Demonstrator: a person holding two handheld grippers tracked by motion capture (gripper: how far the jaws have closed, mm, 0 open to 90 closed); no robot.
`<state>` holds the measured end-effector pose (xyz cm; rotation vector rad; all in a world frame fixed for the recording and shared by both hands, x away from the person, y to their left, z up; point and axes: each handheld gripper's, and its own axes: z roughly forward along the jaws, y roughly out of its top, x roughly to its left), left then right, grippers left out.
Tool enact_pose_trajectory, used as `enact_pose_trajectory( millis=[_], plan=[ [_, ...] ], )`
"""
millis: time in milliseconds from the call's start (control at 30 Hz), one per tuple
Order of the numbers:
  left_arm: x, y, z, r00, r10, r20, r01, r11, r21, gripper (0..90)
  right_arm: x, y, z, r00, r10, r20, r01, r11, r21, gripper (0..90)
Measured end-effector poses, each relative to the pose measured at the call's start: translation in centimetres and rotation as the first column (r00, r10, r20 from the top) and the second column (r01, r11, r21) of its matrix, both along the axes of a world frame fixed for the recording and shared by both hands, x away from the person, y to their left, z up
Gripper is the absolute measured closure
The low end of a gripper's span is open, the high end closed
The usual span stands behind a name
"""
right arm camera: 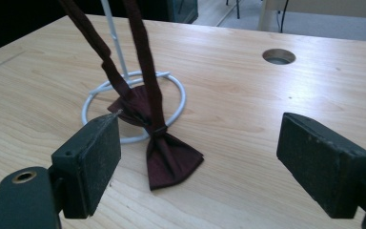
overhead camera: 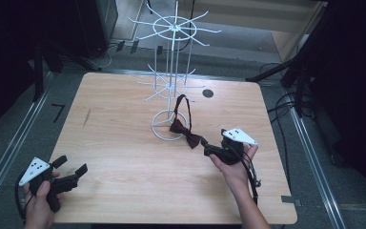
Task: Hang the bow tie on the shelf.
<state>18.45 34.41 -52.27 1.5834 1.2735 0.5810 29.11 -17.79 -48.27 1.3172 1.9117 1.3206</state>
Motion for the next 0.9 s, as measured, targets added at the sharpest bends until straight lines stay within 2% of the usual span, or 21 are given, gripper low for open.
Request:
enact_pose_trajectory(
  millis=[333,900],
  plan=[
    [0.0,0.0,0.0,1.0,0.002,0.0,-0.002,1.0,-0.002,8.2,-0.9,-2.6,-1.0,0.9989,-0.043,-0.019,0.043,0.9991,0.007,15.0],
    [0.0,0.0,0.0,1.0,0.005,0.003,-0.005,1.0,-0.008,8.2,-1.9,-4.6,-2.9,0.9956,-0.071,-0.062,0.069,0.9971,-0.033,14.9]
  ],
)
